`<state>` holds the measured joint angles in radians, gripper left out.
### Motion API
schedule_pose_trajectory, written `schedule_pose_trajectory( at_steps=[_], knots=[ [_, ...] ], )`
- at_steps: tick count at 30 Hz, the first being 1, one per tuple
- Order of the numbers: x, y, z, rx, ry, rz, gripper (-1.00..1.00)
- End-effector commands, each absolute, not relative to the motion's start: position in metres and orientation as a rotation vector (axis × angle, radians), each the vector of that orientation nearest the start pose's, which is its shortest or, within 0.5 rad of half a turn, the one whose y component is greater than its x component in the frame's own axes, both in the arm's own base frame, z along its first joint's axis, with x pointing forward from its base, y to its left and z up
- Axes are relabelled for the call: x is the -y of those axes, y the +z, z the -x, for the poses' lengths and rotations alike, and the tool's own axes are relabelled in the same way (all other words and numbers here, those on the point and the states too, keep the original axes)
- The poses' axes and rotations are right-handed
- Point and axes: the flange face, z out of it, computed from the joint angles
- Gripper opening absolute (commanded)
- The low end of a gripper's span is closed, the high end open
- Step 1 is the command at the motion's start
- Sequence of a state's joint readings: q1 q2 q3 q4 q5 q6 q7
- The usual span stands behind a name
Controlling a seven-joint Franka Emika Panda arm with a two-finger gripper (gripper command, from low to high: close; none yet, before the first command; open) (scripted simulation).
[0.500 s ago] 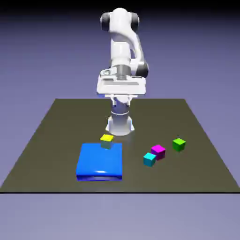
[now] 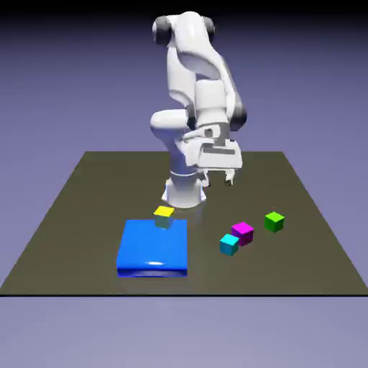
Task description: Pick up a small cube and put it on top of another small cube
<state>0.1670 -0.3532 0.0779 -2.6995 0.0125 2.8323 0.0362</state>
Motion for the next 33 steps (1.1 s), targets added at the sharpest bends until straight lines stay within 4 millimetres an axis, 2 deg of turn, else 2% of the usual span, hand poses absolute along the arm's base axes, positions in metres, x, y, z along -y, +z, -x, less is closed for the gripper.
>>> schedule_pose_trajectory(
  at_steps=[1,8,16,25,33],
  knots=[
    [-0.109,0.39,-0.416,0.387,-0.715,2.996,0.0],
    [-0.154,0.359,-0.414,1.003,-0.52,2.943,0.0],
    [-0.205,0.324,-0.402,1.667,-0.278,2.676,0.0],
    [-0.26,0.283,-0.378,2.276,-0.014,2.146,0.0],
    [-0.305,0.247,-0.346,2.634,0.186,1.531,0.0]
  ],
)
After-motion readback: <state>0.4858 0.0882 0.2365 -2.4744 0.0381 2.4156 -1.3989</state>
